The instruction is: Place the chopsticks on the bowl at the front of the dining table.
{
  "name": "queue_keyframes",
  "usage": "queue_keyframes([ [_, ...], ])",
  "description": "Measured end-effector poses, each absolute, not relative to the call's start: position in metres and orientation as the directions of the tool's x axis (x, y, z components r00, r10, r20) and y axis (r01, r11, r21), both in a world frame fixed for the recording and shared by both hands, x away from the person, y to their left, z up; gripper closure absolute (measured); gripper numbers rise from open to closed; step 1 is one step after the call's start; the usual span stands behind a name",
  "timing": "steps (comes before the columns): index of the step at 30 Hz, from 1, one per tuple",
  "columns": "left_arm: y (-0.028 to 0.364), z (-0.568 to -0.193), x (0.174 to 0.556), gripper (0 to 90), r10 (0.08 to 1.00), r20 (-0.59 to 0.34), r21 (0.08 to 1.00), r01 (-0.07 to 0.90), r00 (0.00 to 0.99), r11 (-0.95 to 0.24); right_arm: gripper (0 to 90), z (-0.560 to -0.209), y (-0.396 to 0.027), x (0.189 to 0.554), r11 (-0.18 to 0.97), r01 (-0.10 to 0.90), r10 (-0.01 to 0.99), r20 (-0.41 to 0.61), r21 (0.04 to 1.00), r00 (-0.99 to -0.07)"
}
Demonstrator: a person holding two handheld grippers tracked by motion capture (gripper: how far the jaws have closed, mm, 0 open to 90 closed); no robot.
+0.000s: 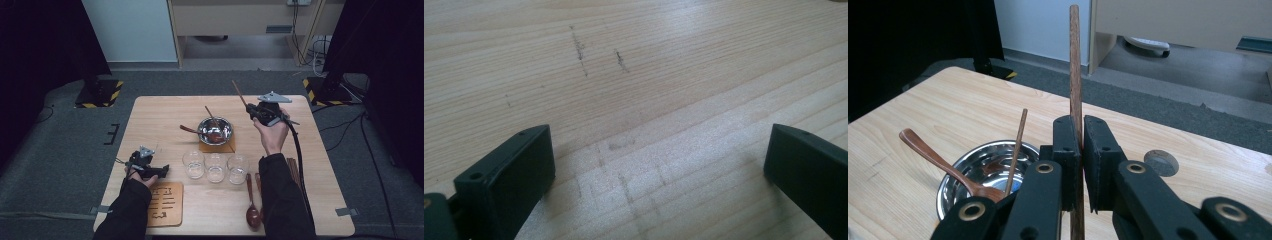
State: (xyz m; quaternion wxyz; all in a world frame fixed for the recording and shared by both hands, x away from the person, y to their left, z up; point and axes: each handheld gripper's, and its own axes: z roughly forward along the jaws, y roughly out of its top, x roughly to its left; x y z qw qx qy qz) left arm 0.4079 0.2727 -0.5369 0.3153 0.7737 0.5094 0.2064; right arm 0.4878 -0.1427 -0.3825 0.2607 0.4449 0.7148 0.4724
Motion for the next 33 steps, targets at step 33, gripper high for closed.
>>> queue_keyframes([
  [33,0.273,-0.537,0.408,0.0,0.918,-0.002,0.698,0.658,0.396,-0.282,84.8,-0.394,-0.11,0.509,0.202,0.406,0.869,0.028,0.891,-0.494],
])
